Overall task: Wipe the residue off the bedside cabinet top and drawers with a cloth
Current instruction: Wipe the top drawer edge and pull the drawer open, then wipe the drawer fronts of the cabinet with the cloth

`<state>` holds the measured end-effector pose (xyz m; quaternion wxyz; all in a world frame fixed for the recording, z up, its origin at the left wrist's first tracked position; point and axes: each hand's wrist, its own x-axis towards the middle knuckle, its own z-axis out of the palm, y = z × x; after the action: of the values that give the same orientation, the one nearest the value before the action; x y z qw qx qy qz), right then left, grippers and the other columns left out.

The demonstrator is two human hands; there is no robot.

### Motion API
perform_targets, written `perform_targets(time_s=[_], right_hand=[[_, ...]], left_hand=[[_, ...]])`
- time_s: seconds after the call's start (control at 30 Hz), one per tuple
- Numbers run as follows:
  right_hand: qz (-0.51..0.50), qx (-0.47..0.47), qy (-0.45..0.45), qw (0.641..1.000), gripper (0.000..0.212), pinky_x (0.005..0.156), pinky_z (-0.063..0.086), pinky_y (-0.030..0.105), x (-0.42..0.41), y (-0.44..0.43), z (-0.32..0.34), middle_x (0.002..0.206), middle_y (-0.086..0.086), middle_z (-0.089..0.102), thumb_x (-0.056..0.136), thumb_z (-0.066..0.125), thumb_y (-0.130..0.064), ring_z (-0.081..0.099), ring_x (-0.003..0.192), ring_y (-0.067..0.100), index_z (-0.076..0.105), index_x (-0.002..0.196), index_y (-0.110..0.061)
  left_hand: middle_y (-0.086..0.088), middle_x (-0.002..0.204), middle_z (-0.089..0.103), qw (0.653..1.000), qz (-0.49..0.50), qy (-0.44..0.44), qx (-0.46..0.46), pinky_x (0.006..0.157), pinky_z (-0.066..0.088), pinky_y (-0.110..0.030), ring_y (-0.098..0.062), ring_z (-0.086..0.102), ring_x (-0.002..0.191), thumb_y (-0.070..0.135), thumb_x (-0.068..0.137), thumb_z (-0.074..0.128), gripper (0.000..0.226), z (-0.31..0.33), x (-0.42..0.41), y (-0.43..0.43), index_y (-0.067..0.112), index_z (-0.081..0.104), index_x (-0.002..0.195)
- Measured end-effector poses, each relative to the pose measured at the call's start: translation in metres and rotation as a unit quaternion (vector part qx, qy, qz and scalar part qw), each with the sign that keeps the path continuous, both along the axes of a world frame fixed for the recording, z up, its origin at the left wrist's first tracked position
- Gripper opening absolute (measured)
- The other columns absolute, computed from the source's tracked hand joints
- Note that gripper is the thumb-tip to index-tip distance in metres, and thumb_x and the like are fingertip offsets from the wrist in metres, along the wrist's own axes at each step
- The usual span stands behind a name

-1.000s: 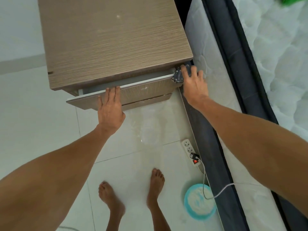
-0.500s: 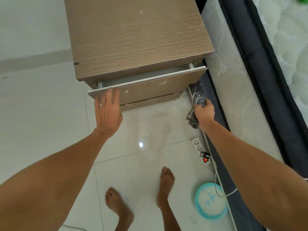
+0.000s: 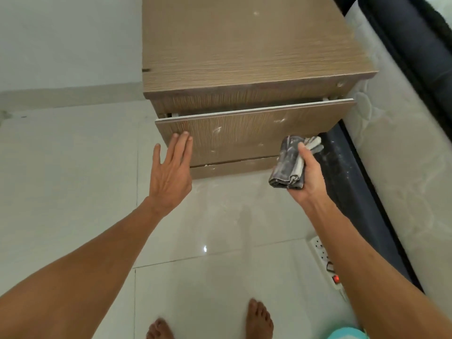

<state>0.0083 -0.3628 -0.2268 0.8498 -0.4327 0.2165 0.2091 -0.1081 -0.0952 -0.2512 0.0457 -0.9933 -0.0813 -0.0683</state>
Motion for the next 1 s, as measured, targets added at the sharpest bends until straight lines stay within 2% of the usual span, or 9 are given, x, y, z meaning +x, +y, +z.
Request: perform_targets(time_s=[0.07,0.17,0.37,0.5,0.57,0.67,0.8,0.93,1.0], right_hand=[[0.001,-0.054,-0.047,0.997,0.044,0.096,0.052,0.042,0.002,0.005,-0.009,0.110,0.009,0.067,0.093,0.061,-0.014,0.067,0.094,0.021,0.053,0.136,-0.012],[-0.017,-0.100,-0.102,0.990,0.039,0.090,0.056,0.043,0.006,0.011,-0.017,0.116,0.013,0.068,0.094,0.057,-0.010,0.069,0.097,0.023,0.053,0.133,-0.013],[-0.117,-0.049,-0.202,0.971,0.016,0.083,0.058,0.042,0.024,0.021,-0.031,0.102,0.009,0.070,0.093,0.050,-0.015,0.071,0.088,0.022,0.061,0.106,-0.018],[-0.201,-0.043,-0.266,0.942,0.031,0.081,0.058,0.038,0.042,0.020,-0.051,0.103,0.009,0.070,0.091,0.053,-0.019,0.071,0.086,0.020,0.058,0.120,-0.010],[-0.247,-0.056,-0.289,0.923,0.035,0.076,0.057,0.034,0.053,0.018,-0.057,0.101,0.008,0.067,0.090,0.053,-0.021,0.068,0.084,0.018,0.055,0.123,-0.007],[-0.307,-0.087,-0.303,0.898,0.025,0.065,0.053,0.029,0.067,0.014,-0.060,0.093,0.004,0.064,0.091,0.051,-0.024,0.064,0.077,0.015,0.056,0.111,-0.010],[-0.369,-0.160,-0.311,0.861,0.013,0.072,0.053,0.034,0.092,0.006,-0.048,0.095,0.002,0.065,0.085,0.047,-0.034,0.064,0.083,0.017,0.055,0.088,-0.024],[-0.383,-0.186,-0.321,0.846,0.025,0.081,0.046,0.028,0.115,0.002,-0.047,0.110,0.000,0.062,0.090,0.046,-0.034,0.062,0.100,0.018,0.054,0.111,-0.023],[-0.337,-0.212,-0.344,0.850,0.044,0.096,0.043,0.033,0.123,0.010,-0.051,0.131,0.005,0.053,0.094,0.045,-0.042,0.055,0.120,0.022,0.048,0.132,-0.019]], left_hand=[[-0.014,0.159,0.020,0.999,-0.010,-0.047,0.010,0.111,0.021,-0.057,-0.031,0.019,0.147,0.006,0.080,0.056,0.079,-0.016,0.006,0.005,0.004,0.021,0.150],[-0.015,0.158,0.022,0.993,-0.025,-0.110,0.029,0.112,0.020,-0.058,-0.031,0.021,0.146,0.006,0.083,0.053,0.071,-0.035,0.017,0.015,0.004,0.025,0.148],[-0.015,0.155,0.031,0.959,-0.099,-0.233,0.125,0.111,0.020,-0.059,-0.029,0.028,0.144,0.012,0.091,0.051,0.062,-0.056,0.042,0.053,0.004,0.029,0.147],[-0.015,0.153,0.034,0.926,-0.103,-0.308,0.190,0.113,0.021,-0.059,-0.028,0.031,0.143,0.020,0.097,0.044,0.054,-0.058,0.053,0.072,0.005,0.031,0.147],[-0.016,0.152,0.037,0.915,-0.096,-0.341,0.195,0.113,0.022,-0.059,-0.029,0.032,0.142,0.023,0.097,0.044,0.053,-0.056,0.055,0.075,0.005,0.034,0.146],[-0.015,0.150,0.038,0.908,-0.077,-0.371,0.180,0.113,0.023,-0.057,-0.029,0.036,0.140,0.024,0.096,0.044,0.053,-0.051,0.051,0.074,0.005,0.034,0.145],[-0.014,0.147,0.042,0.916,-0.045,-0.373,0.139,0.110,0.026,-0.051,-0.027,0.040,0.136,0.024,0.095,0.042,0.053,-0.035,0.043,0.072,0.006,0.035,0.144],[-0.015,0.139,0.049,0.922,-0.067,-0.362,0.121,0.106,0.034,-0.049,-0.029,0.046,0.129,0.015,0.093,0.049,0.049,-0.024,0.042,0.074,0.004,0.041,0.140],[-0.016,0.136,0.051,0.919,-0.082,-0.371,0.107,0.103,0.038,-0.048,-0.032,0.049,0.125,0.008,0.089,0.053,0.050,-0.024,0.043,0.075,0.001,0.043,0.138]])
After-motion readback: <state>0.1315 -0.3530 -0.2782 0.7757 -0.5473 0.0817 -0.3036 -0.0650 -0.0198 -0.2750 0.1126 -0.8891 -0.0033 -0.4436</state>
